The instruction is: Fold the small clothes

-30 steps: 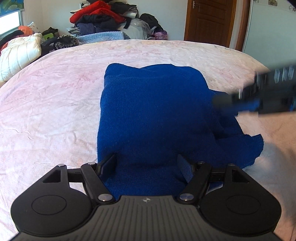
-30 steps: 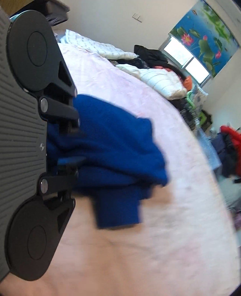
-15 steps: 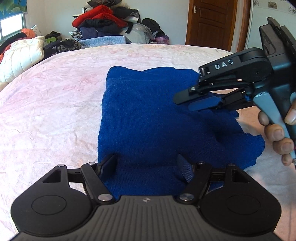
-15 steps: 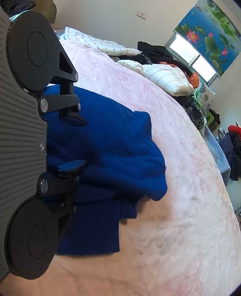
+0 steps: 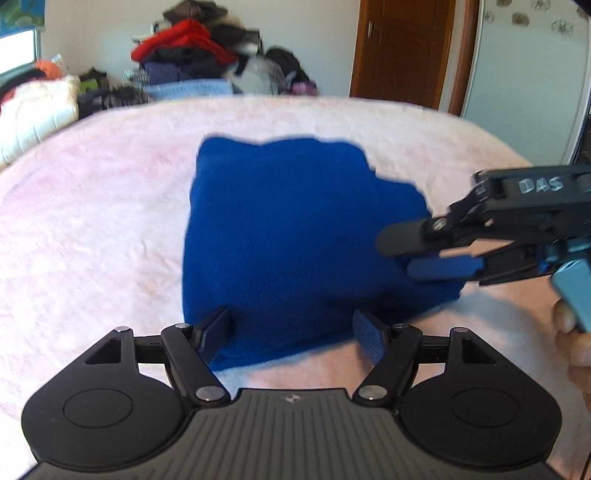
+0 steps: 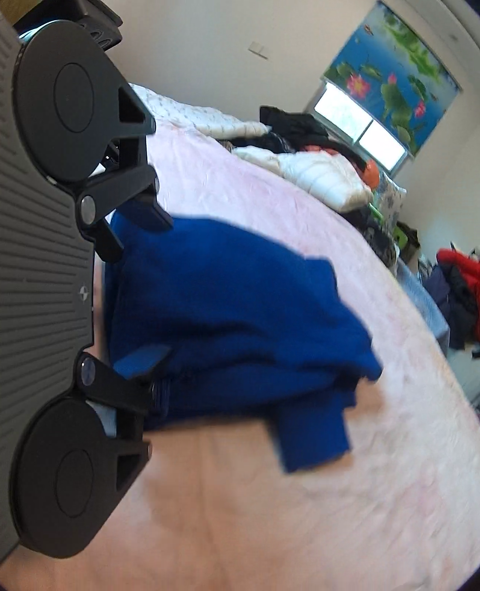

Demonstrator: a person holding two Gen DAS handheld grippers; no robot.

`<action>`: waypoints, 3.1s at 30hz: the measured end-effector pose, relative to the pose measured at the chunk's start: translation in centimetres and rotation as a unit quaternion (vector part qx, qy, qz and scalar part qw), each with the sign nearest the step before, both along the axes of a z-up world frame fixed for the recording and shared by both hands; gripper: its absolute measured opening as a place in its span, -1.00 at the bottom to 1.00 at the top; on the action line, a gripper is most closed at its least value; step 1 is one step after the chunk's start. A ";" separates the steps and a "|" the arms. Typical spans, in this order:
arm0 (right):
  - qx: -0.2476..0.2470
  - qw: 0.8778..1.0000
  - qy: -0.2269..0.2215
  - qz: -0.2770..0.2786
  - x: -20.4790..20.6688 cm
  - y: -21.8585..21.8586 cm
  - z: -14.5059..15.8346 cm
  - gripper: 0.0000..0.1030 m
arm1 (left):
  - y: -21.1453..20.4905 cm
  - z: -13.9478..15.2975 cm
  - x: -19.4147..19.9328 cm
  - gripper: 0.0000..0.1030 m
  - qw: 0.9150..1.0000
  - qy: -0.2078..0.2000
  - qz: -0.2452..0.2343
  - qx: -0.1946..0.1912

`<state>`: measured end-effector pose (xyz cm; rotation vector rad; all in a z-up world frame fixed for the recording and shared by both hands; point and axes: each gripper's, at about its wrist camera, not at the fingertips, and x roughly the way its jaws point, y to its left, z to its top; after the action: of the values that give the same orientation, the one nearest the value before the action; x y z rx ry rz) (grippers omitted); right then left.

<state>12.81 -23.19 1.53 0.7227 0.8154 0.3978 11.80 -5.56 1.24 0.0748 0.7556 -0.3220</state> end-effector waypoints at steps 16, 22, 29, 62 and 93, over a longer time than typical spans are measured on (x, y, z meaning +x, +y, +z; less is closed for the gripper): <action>0.140 0.987 0.014 -0.076 12.8 -2.8 3.4 0.55 | 0.9 3.9 13.4 0.42 0.997 0.036 0.051 -0.050; 0.061 0.992 0.092 -0.067 18.6 -2.1 0.2 0.57 | -0.3 0.8 14.5 0.42 0.998 0.053 0.043 -0.013; 0.020 0.997 0.061 -0.046 16.8 -2.4 1.5 0.41 | 0.4 1.1 14.6 0.43 0.998 0.049 0.035 -0.027; -0.083 0.996 0.034 0.004 9.3 -2.7 3.7 0.02 | 6.1 0.5 11.0 0.44 0.986 0.097 0.083 -0.110; -0.062 0.997 0.050 0.007 6.3 -2.2 -0.3 -0.71 | 1.8 -0.7 9.3 0.68 0.995 0.087 0.047 -0.020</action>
<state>19.09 -25.44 1.21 0.6253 0.9306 0.3225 21.13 -3.75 0.59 -0.0277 0.9223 -0.2562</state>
